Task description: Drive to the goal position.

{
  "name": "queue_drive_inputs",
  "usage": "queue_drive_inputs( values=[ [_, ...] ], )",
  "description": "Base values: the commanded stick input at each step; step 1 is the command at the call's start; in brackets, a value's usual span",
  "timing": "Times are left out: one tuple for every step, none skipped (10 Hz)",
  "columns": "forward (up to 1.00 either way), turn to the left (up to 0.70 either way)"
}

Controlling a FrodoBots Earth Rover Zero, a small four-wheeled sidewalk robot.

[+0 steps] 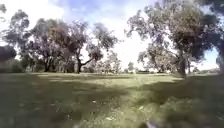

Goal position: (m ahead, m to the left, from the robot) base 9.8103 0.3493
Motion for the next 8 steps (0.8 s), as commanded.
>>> queue_drive_inputs(
  values=[
    [0.70,-0.11],
    [0.70,-0.31],
    [0.70,-0.14],
    [0.70,0.00],
    [0.70,0.00],
    [0.70,0.00],
    [0.70,0.00],
    [0.70,0.00]
  ],
)
